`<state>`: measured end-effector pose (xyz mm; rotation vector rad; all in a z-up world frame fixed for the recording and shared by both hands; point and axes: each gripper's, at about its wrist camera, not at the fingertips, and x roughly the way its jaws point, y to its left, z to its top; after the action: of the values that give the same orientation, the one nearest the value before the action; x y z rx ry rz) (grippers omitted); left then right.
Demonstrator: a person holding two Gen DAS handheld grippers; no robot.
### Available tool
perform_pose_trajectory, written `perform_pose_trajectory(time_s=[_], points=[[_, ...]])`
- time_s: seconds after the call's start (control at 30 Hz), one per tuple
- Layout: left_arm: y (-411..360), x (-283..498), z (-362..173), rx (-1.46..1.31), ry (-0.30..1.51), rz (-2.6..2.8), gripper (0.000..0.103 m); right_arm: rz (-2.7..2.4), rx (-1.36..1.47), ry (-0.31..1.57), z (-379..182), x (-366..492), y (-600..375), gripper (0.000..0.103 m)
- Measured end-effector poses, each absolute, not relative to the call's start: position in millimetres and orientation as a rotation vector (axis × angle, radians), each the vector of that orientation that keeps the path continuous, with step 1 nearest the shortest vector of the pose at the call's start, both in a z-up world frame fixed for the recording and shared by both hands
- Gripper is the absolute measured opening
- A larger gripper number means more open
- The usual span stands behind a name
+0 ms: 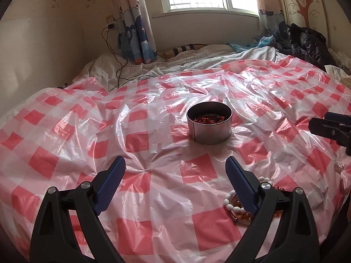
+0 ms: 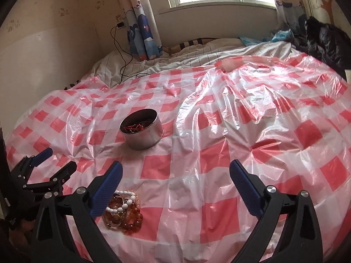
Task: Organize jewelry
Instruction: 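Move both tools back toward the white-and-amber bead bracelets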
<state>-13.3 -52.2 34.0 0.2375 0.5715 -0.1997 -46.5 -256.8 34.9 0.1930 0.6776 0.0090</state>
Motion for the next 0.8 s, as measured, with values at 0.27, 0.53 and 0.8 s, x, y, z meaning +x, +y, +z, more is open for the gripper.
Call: perform_pose_trajectory(time_s=[0.27, 0.53, 0.8], points=[[-60, -12, 33, 0.257, 0.559, -0.208, 0.089, 0.034, 0.189, 0.712, 26, -40, -250, 0.094], [-62, -7, 32, 0.232, 0.576, -0.235, 0.092, 0.046, 0.199, 0.738, 20, -35, -248, 0.094], [-23, 26, 12, -0.173, 0.828, -0.409, 0.092, 0.043, 0.194, 0.754, 17, -32, -248, 0.094]])
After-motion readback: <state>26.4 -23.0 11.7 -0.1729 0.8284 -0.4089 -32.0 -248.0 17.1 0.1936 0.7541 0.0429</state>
